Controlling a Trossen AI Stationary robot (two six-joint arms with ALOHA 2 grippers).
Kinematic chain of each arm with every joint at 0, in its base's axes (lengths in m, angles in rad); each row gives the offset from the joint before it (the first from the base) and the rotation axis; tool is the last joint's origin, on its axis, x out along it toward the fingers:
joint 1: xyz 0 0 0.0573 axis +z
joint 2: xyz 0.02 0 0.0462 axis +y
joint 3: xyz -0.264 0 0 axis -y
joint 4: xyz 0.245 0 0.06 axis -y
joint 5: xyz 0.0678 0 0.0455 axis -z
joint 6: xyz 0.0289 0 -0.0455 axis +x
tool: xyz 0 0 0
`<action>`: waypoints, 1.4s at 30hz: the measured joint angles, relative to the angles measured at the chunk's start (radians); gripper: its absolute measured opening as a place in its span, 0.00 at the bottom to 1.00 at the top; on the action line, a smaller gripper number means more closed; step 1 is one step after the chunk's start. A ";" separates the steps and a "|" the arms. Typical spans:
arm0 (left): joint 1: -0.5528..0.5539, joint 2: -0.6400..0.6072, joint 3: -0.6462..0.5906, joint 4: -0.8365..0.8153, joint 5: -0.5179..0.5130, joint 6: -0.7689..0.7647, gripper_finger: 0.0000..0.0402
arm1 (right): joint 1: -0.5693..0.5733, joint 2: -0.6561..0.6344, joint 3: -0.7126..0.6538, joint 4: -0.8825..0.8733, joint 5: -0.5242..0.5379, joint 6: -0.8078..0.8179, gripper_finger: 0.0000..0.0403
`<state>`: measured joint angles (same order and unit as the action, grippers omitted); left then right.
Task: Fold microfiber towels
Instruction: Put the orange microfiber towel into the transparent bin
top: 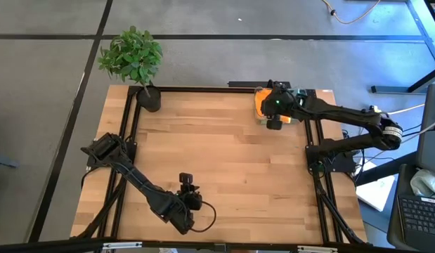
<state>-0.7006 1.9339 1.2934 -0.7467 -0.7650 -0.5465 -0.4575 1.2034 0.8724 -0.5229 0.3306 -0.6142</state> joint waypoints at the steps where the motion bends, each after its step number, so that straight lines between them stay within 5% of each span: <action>1: 0.000 0.000 0.000 0.000 0.000 0.000 0.23 | 0.004 0.000 0.013 -0.026 0.020 0.020 0.54; 6: 0.000 0.000 0.000 0.000 0.000 -0.001 0.23 | -0.002 0.000 0.104 -0.198 0.191 0.300 0.64; 10: 0.000 0.000 0.000 0.000 0.000 0.000 0.23 | -0.097 -0.001 0.195 -0.418 0.047 0.584 0.63; 13: 0.000 0.000 0.000 0.000 -0.001 0.012 0.23 | -0.144 -0.001 0.226 -0.531 -0.143 0.582 0.61; 17: 0.004 0.000 0.000 0.000 -0.010 0.056 0.23 | -0.121 -0.001 0.201 -0.644 -0.219 0.582 0.57; 20: 0.018 0.000 0.000 -0.001 -0.011 0.059 0.23 | -0.089 -0.001 0.166 -0.698 -0.203 0.620 0.57; 28: 0.034 0.000 0.000 -0.001 -0.005 0.086 0.23 | -0.067 -0.001 0.143 -0.730 0.072 0.762 0.56; 34: 0.032 0.000 0.000 -0.002 -0.004 0.087 0.23 | -0.025 -0.001 0.117 -0.785 -0.125 0.779 0.56; 42: 0.035 0.000 0.000 -0.002 -0.003 0.113 0.23 | 0.122 -0.001 0.016 -0.646 0.009 0.793 0.56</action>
<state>-0.6659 1.9339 1.2934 -0.7486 -0.7685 -0.4339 -0.3351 1.2026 0.8882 -1.1692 0.3393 0.1789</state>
